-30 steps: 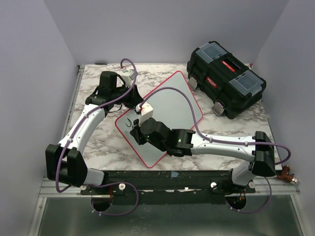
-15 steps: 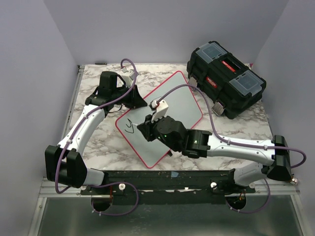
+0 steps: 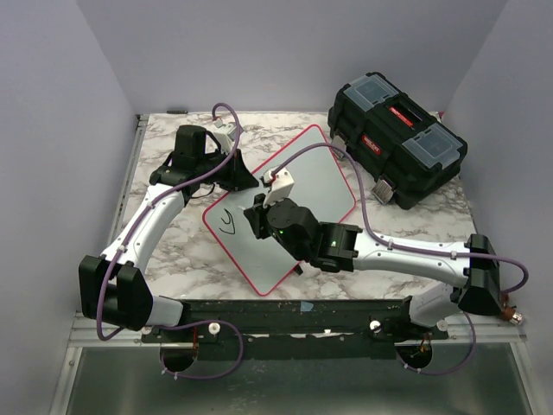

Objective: Write a sentence on the whiteboard

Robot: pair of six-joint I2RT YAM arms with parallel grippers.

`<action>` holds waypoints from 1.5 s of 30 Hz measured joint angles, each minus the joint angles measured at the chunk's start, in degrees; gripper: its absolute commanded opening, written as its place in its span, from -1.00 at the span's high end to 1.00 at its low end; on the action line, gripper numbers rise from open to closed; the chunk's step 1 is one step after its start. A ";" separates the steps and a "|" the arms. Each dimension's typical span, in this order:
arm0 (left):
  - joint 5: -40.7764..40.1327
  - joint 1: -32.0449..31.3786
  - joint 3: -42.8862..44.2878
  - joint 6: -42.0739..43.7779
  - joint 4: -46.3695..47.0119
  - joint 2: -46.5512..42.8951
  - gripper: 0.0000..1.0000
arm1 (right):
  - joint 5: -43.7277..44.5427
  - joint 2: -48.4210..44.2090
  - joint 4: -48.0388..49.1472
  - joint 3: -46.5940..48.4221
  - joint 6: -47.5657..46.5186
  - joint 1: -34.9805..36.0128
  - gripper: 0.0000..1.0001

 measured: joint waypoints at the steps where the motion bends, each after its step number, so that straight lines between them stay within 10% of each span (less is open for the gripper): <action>1: -0.02 0.00 0.00 -0.02 0.00 0.00 1.00 | 0.04 0.61 -0.04 0.44 -0.15 0.00 0.99; 45: -0.35 -0.02 0.09 0.09 -0.35 -0.07 1.00 | -4.26 2.27 -2.03 -1.88 2.03 -0.35 0.99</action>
